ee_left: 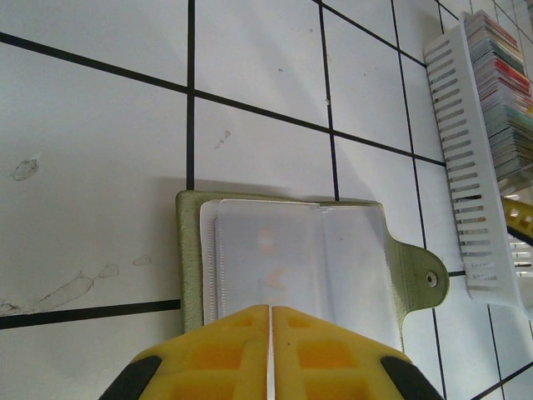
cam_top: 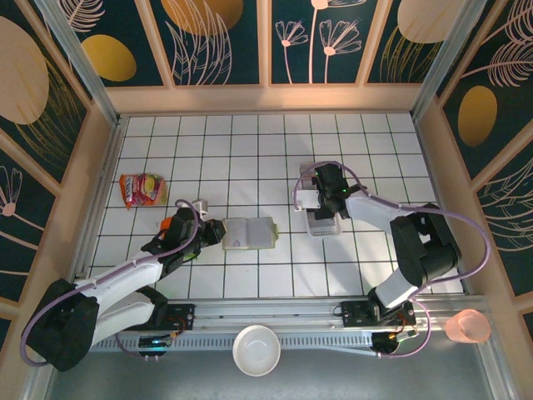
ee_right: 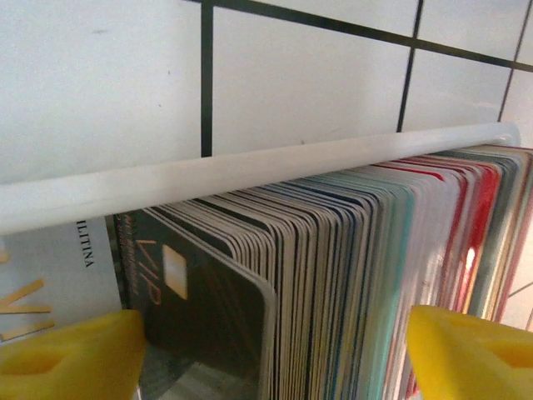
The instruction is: Put the credit cards into the card holder
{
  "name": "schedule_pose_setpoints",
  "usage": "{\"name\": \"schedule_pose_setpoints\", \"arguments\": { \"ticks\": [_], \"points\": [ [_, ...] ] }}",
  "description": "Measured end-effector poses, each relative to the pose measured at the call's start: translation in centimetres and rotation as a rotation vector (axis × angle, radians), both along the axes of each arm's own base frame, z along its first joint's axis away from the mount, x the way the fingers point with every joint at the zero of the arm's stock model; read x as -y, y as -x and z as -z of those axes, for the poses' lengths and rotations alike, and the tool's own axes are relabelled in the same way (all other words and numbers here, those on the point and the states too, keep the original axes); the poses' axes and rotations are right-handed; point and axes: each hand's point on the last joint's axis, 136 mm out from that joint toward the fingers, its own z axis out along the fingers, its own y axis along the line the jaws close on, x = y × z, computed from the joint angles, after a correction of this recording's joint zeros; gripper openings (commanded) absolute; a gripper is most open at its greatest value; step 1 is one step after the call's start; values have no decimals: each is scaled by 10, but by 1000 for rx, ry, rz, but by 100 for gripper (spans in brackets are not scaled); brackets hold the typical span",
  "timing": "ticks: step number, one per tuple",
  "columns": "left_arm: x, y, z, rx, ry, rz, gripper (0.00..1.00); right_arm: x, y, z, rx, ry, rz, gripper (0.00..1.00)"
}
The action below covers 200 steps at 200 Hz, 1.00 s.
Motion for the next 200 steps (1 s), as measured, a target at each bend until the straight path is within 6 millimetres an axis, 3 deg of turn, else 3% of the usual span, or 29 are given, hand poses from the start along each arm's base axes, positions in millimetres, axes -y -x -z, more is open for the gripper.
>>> {"name": "schedule_pose_setpoints", "arguments": {
  "ticks": [39,98,163,187,200],
  "points": [
    [0,0,3,-8,-5,1,8,0,0,-9,20,-7,-3,75],
    [0,1,3,-9,-3,2,7,2,6,-7,-3,7,-16,52],
    [0,1,3,-12,0,-1,6,4,11,-11,-11,8,-15,40],
    [0,1,3,-13,1,-3,5,5,12,-10,-16,11,-16,44],
    [0,1,3,-13,1,-3,5,5,12,-10,-17,10,-13,70]
  ]
}}
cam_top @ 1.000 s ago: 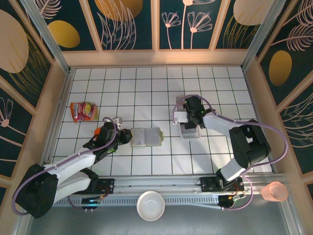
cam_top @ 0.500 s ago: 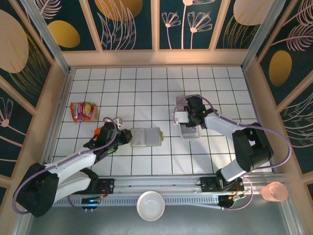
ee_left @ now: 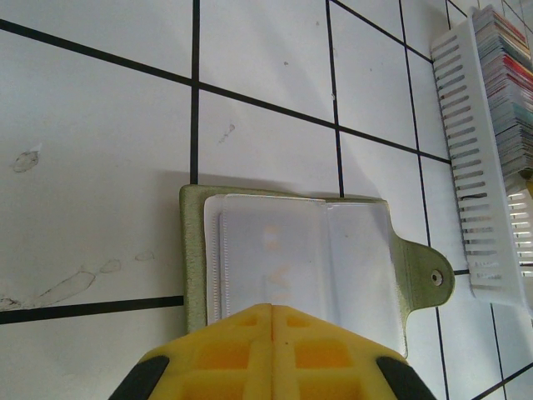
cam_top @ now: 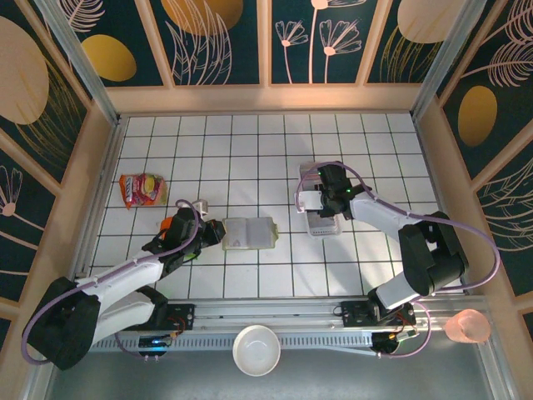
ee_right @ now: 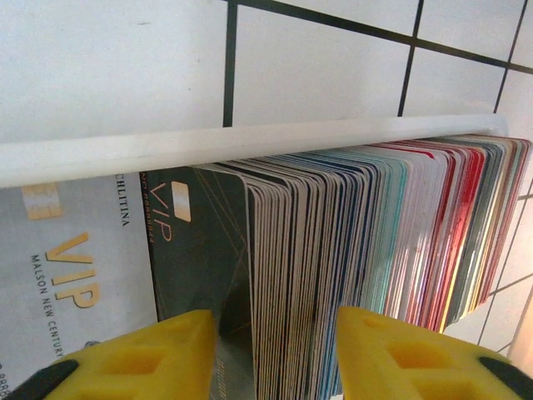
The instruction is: Put the credit cards into the card holder
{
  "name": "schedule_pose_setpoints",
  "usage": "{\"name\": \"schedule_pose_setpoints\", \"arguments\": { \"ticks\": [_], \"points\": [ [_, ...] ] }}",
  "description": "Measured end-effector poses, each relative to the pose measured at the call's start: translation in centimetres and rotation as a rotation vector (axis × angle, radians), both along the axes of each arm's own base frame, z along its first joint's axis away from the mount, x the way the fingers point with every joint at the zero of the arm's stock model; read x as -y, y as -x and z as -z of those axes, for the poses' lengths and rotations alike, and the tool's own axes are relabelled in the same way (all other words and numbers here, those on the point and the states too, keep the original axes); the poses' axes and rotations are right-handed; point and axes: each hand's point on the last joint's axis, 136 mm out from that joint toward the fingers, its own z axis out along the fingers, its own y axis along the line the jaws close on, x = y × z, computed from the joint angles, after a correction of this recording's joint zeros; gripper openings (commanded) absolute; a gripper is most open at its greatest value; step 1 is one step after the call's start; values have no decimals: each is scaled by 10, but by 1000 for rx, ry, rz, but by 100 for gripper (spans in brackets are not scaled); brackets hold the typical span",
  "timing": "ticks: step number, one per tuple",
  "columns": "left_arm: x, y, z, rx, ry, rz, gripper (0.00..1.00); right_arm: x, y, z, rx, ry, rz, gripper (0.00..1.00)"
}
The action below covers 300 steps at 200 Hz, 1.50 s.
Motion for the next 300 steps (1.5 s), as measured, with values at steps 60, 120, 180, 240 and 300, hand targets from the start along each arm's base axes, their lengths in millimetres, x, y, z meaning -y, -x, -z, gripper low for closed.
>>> {"name": "schedule_pose_setpoints", "arguments": {
  "ticks": [60,120,180,240,300],
  "points": [
    [0,1,1,-2,-1,0,5,-2,-4,-2,18,-6,-4,82],
    [-2,3,4,-10,-4,-2,4,-2,-6,9,-15,12,-4,45],
    [-1,2,2,-4,0,-2,4,-2,-7,-6,11,3,-4,36],
    [-1,2,1,0,3,-2,3,-1,-5,-9,11,3,-5,23],
    [-1,2,-2,8,7,-2,3,2,0,-5,-16,11,0,8]
  ]
}}
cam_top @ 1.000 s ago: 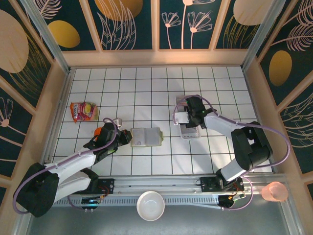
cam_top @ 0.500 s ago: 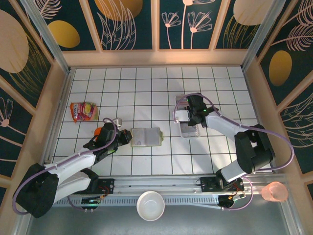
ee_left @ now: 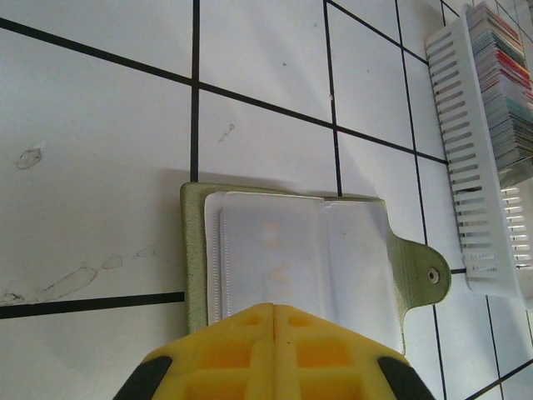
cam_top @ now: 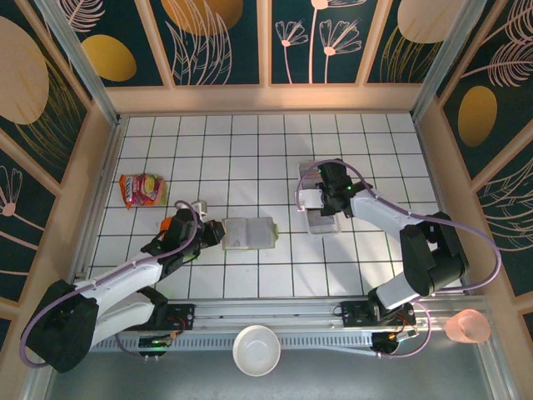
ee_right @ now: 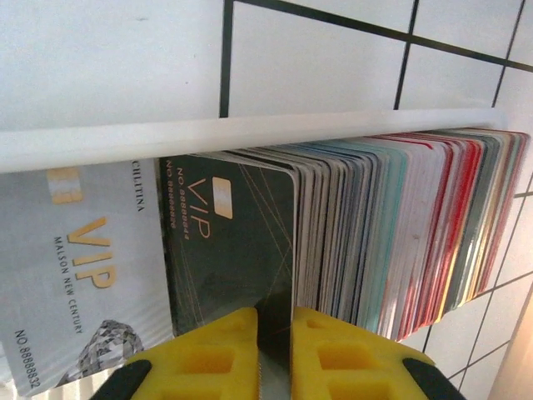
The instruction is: Put the credit cards into the card holder
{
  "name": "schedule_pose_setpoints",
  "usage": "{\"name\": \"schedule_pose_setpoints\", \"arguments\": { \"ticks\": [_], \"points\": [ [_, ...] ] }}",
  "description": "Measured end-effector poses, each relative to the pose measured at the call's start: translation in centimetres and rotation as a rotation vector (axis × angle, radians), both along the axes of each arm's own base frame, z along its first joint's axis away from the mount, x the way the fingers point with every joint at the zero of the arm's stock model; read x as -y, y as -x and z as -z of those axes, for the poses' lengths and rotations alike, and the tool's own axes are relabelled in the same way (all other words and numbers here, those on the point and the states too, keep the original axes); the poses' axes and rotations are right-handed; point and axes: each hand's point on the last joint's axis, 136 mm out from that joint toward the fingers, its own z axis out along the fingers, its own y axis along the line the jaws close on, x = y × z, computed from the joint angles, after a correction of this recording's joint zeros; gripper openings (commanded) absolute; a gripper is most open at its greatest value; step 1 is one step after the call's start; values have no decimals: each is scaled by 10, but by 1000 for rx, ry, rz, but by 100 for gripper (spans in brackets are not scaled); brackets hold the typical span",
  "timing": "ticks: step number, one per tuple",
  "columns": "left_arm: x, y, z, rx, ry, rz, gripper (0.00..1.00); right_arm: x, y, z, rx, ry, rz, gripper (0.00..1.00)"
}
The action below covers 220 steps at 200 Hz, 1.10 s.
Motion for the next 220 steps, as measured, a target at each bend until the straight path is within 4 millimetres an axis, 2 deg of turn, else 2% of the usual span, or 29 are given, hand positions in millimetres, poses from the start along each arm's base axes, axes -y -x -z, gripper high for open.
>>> {"name": "schedule_pose_setpoints", "arguments": {
  "ticks": [18,75,132,155,175,195,220],
  "points": [
    [0,0,0,1,0,0,3,1,5,1,-18,1,2,0],
    [0,0,0,1,0,0,3,2,25,-6,-59,-3,-2,0],
    [0,0,0,0,-1,0,3,0,53,-28,-98,-62,71,0],
    [-1,1,2,-9,-6,0,3,-2,61,-49,-101,-124,125,0],
    [-1,2,3,-13,-9,0,3,-11,67,-75,-99,-238,189,0],
    [-1,2,1,-10,-7,0,3,-22,69,-104,-105,-415,288,0],
    [-1,1,-1,-6,-4,0,2,-35,70,-138,-184,-730,507,0]
  ]
}}
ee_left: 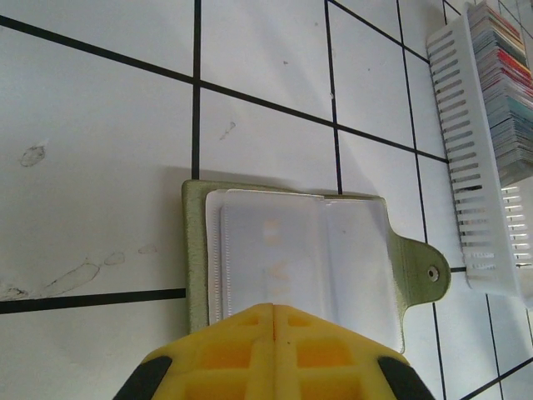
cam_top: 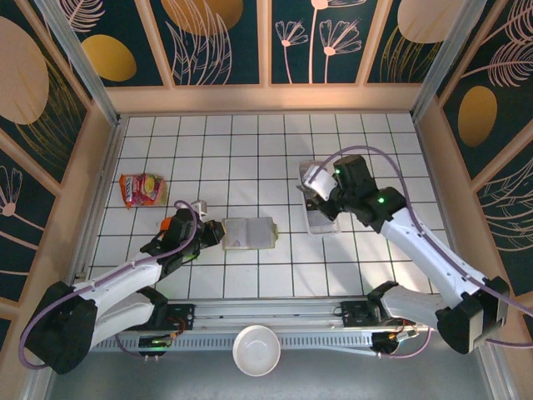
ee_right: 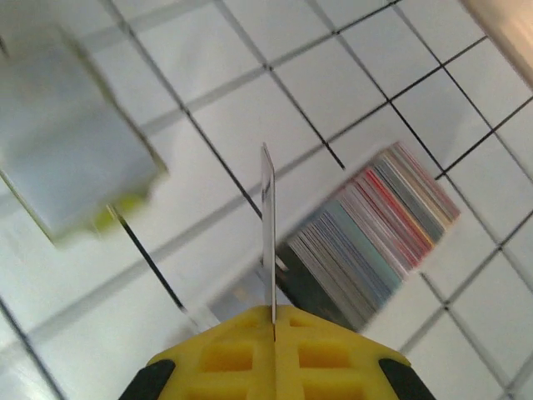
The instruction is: Put the credit cards into the card holder
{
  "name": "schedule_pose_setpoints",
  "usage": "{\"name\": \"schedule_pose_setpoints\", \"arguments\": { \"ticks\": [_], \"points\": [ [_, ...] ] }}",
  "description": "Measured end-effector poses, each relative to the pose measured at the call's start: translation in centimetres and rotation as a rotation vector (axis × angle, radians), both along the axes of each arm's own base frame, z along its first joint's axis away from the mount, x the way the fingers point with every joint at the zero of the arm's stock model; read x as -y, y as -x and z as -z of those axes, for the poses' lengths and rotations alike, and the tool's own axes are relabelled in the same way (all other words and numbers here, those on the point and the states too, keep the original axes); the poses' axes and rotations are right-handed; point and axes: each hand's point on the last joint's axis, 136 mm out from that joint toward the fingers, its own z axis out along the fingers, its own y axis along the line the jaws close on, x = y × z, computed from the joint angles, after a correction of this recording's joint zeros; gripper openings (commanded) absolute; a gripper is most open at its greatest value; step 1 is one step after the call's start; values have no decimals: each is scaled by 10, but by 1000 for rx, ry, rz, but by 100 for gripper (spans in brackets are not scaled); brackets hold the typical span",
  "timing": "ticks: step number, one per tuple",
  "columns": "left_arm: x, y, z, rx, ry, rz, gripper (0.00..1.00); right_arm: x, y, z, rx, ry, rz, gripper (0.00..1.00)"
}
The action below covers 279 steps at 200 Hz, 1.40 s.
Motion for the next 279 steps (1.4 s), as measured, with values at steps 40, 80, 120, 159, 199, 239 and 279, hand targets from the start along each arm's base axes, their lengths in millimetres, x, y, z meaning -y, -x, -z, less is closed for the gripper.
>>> {"name": "schedule_pose_setpoints", "arguments": {
  "ticks": [40,80,120,159,199,239,279],
  "points": [
    [1,0,0,-9,12,-6,2,-23,6,-29,-221,-453,228,0],
    [3,2,0,-19,27,-1,1,0,1,-19,-285,-525,417,0],
    [4,3,-1,-24,33,3,1,49,-21,-6,-333,-563,631,0],
    [5,3,-1,-28,39,6,1,67,-22,38,-511,-538,749,0],
    [5,4,0,-30,38,6,0,73,-17,56,-598,-527,802,0],
    [5,5,5,-46,31,8,0,75,-14,76,-664,-476,832,0],
    [5,5,5,-48,30,8,0,79,-12,95,-677,-386,862,0]
  ]
}}
